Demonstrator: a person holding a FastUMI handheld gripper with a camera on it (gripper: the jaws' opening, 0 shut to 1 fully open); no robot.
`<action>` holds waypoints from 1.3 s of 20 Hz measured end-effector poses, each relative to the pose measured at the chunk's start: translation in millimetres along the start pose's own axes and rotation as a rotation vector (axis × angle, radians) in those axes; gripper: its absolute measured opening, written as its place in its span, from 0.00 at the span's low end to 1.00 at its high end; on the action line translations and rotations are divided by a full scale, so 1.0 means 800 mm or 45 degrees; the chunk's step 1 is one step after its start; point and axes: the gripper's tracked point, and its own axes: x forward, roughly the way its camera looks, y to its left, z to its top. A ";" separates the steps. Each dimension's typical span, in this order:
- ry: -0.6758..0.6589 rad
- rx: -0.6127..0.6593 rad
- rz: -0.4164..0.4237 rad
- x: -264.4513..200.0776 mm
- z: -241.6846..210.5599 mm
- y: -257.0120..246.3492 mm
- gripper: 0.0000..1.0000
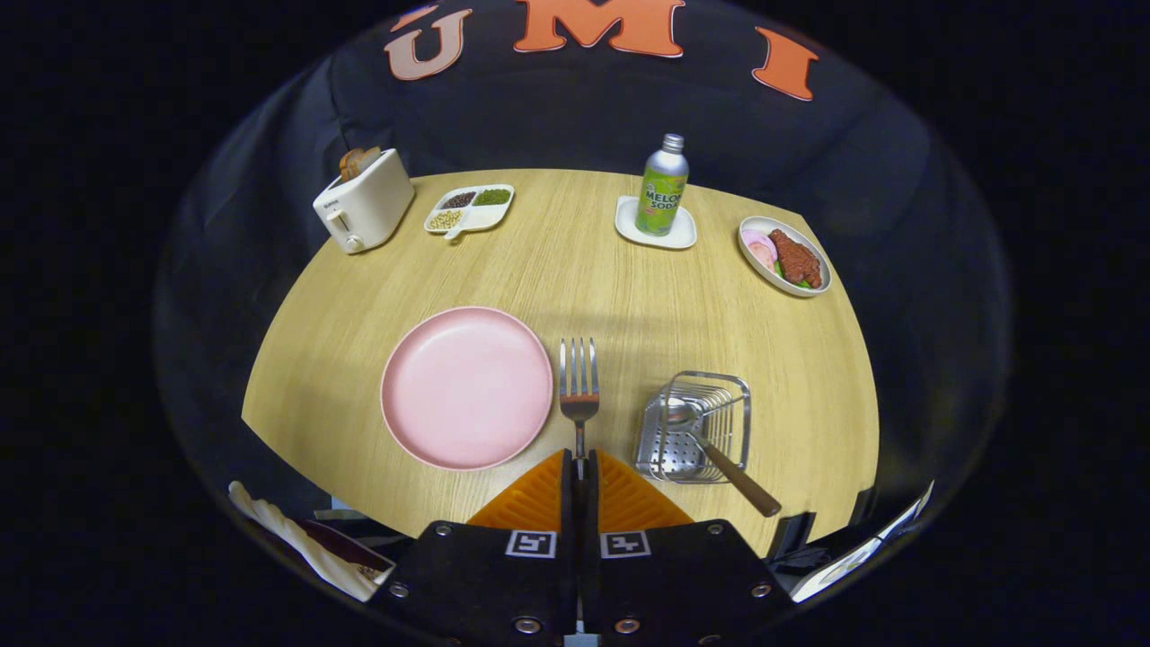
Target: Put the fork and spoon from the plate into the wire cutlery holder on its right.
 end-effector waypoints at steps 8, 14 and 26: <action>0.163 -0.037 -0.086 -0.024 -0.011 -0.079 0.04; 0.363 -0.128 -0.078 -0.009 -0.026 -0.093 0.03; 0.686 -0.325 -0.065 0.033 -0.030 -0.105 0.04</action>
